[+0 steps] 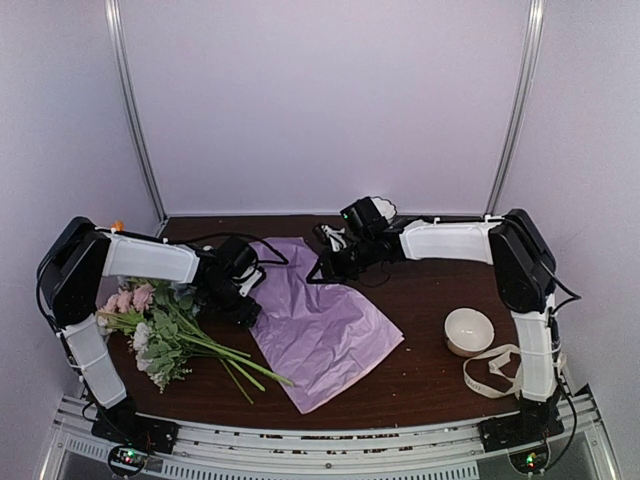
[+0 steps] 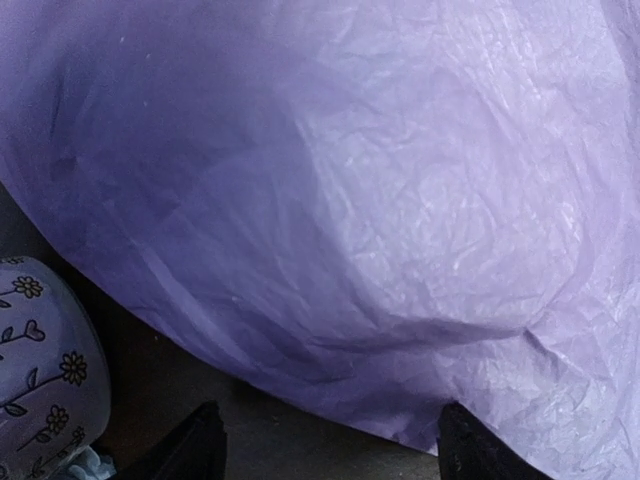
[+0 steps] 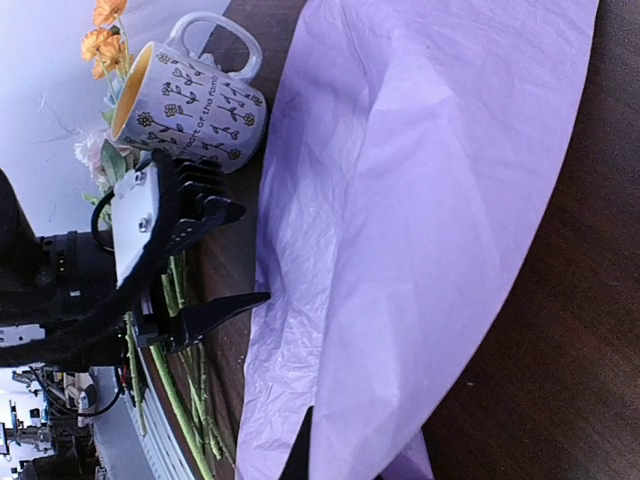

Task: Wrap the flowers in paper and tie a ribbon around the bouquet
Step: Pick up the folded wrapping paper from the center of the board, then pass from the right arm to the left, then unfold the folded wrapping paper at the center of the board.

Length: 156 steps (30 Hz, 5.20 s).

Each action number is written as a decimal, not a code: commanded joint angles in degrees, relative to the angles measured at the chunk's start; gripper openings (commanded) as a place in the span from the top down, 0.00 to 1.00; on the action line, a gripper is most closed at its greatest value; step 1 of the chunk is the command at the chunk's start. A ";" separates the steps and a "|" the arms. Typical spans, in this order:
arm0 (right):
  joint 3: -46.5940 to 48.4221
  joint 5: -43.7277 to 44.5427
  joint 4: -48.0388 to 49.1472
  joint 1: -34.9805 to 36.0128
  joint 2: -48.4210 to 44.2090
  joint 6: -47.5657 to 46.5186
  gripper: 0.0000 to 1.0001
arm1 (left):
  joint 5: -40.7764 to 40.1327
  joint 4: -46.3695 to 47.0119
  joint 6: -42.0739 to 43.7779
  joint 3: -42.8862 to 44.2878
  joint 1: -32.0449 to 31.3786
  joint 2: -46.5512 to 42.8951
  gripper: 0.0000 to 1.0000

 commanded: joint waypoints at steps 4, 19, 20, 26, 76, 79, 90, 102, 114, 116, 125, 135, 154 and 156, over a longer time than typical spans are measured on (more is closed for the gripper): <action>-4.15 3.27 3.03 0.78 -9.90 0.10 1.00 | 3.45 4.90 2.14 0.05 -0.20 -6.19 0.24; -14.43 50.58 -6.35 11.92 -36.05 -38.45 1.00 | 23.06 6.52 2.37 11.82 -0.20 -22.18 0.22; -16.46 54.15 -3.63 13.86 -36.80 -40.97 1.00 | 23.90 7.22 1.80 12.97 -0.20 -22.70 0.22; -19.09 64.80 2.82 20.72 -32.62 -46.87 1.00 | 29.01 14.53 -1.81 15.71 -0.22 -25.32 0.14; -10.87 77.25 5.86 30.43 -14.00 -51.65 1.00 | 7.54 -2.55 -22.50 2.88 -0.25 -31.02 0.02; -10.87 76.96 6.11 30.48 -14.12 -51.57 1.00 | 5.75 -2.07 -22.68 1.64 -0.20 -30.93 0.03; -12.65 68.79 4.83 30.18 -17.85 -47.12 0.94 | 10.99 10.58 -19.48 -2.10 -0.24 -30.56 1.00; -23.36 8.23 9.97 5.83 -32.54 -21.04 0.08 | 20.51 3.60 10.14 2.46 -1.20 -34.19 1.00; -30.46 -6.62 30.30 -3.98 -27.98 -4.89 0.00 | 22.79 2.98 21.83 0.19 -4.46 -40.35 1.00; -34.06 -8.57 36.93 -5.82 -29.10 -0.56 0.00 | 22.12 2.98 22.25 0.18 -4.43 -40.37 1.00; -50.90 -8.39 45.94 -17.56 -43.58 1.99 0.00 | 21.17 2.82 24.05 1.42 -4.42 -38.30 1.00; -51.77 -12.20 53.36 -12.53 -38.75 -0.94 0.00 | 21.09 3.11 24.81 1.07 -4.42 -38.30 1.00; -49.65 3.48 31.12 -17.13 -47.29 -4.16 1.00 | 2.90 4.24 21.01 7.82 -1.59 -34.05 1.00; -48.04 5.93 23.09 -18.06 -51.16 -6.29 1.00 | 1.93 4.21 20.90 10.27 -0.74 -32.11 1.00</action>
